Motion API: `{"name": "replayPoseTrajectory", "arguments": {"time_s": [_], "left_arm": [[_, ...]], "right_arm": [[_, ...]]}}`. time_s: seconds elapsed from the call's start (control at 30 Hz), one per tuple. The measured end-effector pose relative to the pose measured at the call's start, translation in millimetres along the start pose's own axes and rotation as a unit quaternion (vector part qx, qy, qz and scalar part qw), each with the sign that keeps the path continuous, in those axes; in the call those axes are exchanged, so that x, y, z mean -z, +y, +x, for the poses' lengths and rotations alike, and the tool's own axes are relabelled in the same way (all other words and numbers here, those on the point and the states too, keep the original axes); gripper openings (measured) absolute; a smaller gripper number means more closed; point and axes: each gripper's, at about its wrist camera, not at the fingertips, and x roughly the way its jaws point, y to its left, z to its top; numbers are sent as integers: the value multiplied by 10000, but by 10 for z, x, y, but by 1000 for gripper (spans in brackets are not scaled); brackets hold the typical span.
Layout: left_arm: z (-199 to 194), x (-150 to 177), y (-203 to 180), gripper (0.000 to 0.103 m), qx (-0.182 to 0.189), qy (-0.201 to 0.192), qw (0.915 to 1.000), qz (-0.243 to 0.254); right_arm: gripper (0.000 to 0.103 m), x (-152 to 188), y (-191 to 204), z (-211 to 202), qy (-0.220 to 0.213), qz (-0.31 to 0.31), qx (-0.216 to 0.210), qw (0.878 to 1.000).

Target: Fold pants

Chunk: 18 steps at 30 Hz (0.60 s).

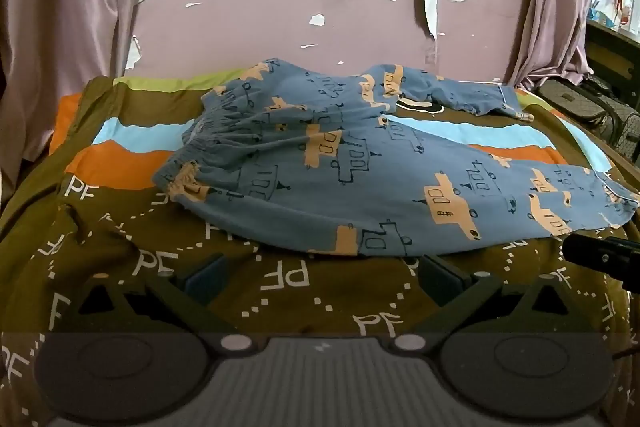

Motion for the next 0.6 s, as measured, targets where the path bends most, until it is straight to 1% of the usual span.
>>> {"name": "replayPoseTrajectory", "arguments": {"time_s": [0.6], "left_arm": [[2,0,0,103,-3,11,10000,4]], "right_arm": [[103,13,-10,8,28,81,-32,10000]]}}
